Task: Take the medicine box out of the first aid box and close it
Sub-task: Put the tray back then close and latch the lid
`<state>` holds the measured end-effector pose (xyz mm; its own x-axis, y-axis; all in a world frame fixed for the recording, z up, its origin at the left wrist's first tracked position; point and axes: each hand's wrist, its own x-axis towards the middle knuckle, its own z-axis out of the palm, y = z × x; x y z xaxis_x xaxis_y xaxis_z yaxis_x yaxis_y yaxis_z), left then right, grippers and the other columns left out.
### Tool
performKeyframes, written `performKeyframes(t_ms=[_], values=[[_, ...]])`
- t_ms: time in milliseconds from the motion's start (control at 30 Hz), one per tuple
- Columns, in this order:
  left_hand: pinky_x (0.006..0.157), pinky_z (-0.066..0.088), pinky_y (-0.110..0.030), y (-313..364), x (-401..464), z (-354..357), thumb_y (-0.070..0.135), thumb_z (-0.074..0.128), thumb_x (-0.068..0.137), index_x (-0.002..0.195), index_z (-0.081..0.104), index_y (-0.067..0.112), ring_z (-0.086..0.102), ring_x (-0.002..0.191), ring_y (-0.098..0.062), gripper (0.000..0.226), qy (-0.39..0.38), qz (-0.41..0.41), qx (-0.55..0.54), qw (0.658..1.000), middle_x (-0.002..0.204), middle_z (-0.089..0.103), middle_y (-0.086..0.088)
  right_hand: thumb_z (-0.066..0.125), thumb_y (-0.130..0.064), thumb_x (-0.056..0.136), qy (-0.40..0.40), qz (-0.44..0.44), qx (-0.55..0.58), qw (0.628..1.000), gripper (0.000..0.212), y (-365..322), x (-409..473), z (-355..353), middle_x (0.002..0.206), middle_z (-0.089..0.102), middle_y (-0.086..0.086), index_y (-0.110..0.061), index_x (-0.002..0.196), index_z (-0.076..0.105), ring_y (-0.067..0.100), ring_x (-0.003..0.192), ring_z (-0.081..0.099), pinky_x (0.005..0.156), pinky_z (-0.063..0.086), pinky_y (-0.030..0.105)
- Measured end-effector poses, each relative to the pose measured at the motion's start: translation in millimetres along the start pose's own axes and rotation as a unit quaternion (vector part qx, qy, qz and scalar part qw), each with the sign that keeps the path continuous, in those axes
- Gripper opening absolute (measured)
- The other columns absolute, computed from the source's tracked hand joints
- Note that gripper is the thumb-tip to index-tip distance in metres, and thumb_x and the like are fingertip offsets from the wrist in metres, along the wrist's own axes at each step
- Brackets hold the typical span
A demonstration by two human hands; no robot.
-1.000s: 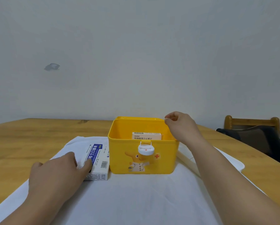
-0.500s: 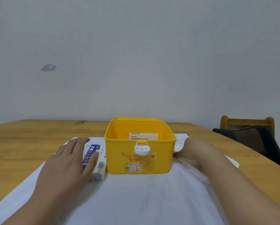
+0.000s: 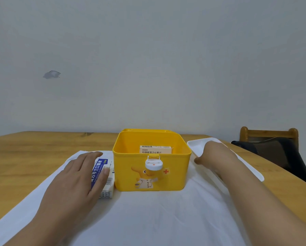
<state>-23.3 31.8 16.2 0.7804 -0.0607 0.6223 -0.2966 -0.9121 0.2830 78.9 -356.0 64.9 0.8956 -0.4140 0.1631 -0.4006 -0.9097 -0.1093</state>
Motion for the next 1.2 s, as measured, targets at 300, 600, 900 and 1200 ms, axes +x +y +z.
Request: performKeyframes(t_ms=[300,600,900,1200], values=[[0.096,0.050,-0.041,5.2,-2.5,-4.7,0.062,0.035,0.099,0.150,0.057,0.021,0.058,0.135,-0.025,0.069,-0.020,-0.016,-0.013,1.000,0.147,0.064,0.003,0.065,-0.048,0.094,0.117,-0.043,0.108,0.986,0.037,-10.2,-29.5,-53.1,0.106,0.069,0.010,-0.013,0.106,0.061,0.036,0.101,0.067,0.077,0.053,0.040],[0.097,0.055,-0.038,7.5,-5.2,-1.0,0.057,0.044,0.100,0.168,0.034,0.026,0.054,0.141,-0.017,0.076,0.003,0.073,-0.053,0.996,0.172,0.037,0.009,0.039,-0.054,0.110,0.164,-0.207,0.062,0.963,0.077,-54.3,-83.6,-92.1,0.165,0.037,0.013,-0.012,0.171,0.016,0.039,0.148,0.037,0.110,0.044,0.056],[0.119,0.035,-0.037,10.2,-1.7,12.7,0.047,0.051,0.102,0.170,0.030,0.017,0.040,0.156,-0.018,0.077,-0.010,0.212,-0.030,0.977,0.179,0.022,0.003,0.034,-0.052,0.112,0.131,-0.388,-0.016,0.912,0.070,-89.1,-93.1,-67.8,0.171,0.028,0.009,-0.020,0.172,0.015,0.032,0.154,0.028,0.121,0.029,0.053],[0.108,0.045,-0.029,13.4,-2.3,10.6,0.040,0.055,0.098,0.167,0.038,0.016,0.054,0.142,-0.013,0.075,0.009,0.195,-0.029,0.980,0.177,0.028,0.005,0.032,-0.052,0.112,0.103,-0.427,-0.033,0.898,0.072,-105.5,-85.6,-60.0,0.169,0.038,0.004,-0.023,0.173,0.008,0.029,0.150,0.035,0.119,0.034,0.051]])
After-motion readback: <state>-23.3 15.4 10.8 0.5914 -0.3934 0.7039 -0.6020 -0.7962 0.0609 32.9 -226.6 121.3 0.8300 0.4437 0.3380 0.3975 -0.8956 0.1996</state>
